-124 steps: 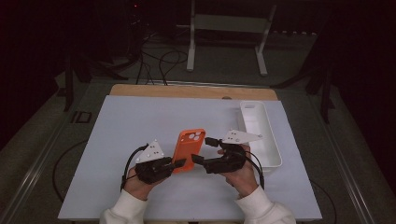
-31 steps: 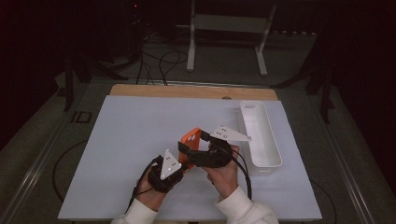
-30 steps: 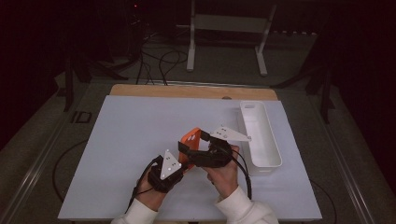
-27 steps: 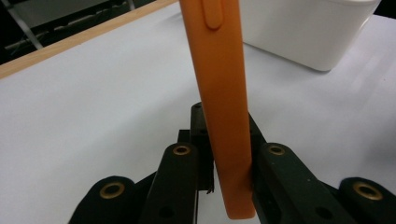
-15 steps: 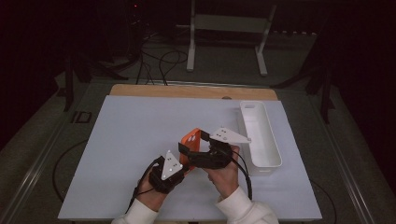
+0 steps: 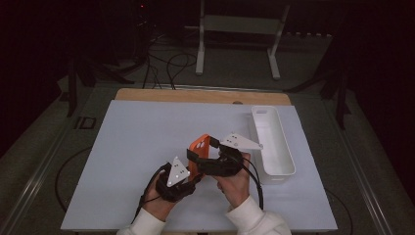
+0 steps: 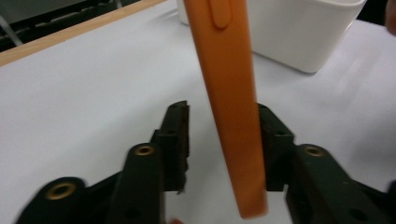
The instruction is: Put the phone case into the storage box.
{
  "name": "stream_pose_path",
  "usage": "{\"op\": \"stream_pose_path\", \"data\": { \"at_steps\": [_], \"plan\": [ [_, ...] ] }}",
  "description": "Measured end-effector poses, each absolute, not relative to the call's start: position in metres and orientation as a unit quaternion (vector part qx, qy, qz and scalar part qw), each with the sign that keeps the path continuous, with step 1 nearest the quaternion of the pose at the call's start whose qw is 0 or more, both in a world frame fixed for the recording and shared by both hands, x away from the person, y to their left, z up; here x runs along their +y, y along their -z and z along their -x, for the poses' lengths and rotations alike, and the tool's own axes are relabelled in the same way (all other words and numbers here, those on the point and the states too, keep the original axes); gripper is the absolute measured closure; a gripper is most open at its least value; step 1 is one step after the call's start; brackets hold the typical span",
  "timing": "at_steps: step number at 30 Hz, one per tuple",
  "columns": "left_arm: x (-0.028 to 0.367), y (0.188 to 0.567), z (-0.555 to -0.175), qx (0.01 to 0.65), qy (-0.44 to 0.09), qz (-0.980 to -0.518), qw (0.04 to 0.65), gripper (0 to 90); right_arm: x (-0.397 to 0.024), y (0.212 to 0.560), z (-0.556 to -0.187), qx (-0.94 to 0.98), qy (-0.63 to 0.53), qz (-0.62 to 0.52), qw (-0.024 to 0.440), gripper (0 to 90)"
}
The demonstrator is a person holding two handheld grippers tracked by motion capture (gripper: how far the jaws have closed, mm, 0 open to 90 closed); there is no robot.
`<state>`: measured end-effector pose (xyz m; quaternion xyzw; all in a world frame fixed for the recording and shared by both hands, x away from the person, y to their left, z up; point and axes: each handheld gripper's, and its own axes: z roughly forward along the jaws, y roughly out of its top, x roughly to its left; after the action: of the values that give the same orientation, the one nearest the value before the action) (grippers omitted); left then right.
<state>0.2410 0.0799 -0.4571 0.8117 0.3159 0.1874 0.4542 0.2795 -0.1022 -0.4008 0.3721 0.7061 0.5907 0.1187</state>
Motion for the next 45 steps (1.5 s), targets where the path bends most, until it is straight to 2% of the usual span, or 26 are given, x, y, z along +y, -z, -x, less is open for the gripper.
{"op": "stream_pose_path", "data": {
  "at_steps": [8, 12, 16, 34, 45],
  "plan": [
    [0.086, 0.455, -0.243, 0.326, -0.179, -0.797, 0.476, 43.8, -0.106, 0.400, -0.280, 0.702, -0.591, -0.376, 0.127, 16.2],
    [0.088, 0.453, -0.243, 0.336, -0.188, -0.790, 0.478, 27.9, -0.106, 0.400, -0.280, 0.701, -0.591, -0.376, 0.130, 16.2],
    [0.092, 0.450, -0.243, 0.339, -0.191, -0.783, 0.484, 19.0, -0.107, 0.400, -0.280, 0.700, -0.592, -0.377, 0.131, 16.2],
    [0.110, 0.442, -0.244, 0.343, -0.191, -0.773, 0.498, 2.1, -0.109, 0.397, -0.281, 0.701, -0.588, -0.377, 0.141, 16.2],
    [0.126, 0.440, -0.246, 0.356, -0.218, -0.758, 0.501, 0.0, -0.110, 0.397, -0.282, 0.699, -0.587, -0.381, 0.147, 16.2]
  ]
}}
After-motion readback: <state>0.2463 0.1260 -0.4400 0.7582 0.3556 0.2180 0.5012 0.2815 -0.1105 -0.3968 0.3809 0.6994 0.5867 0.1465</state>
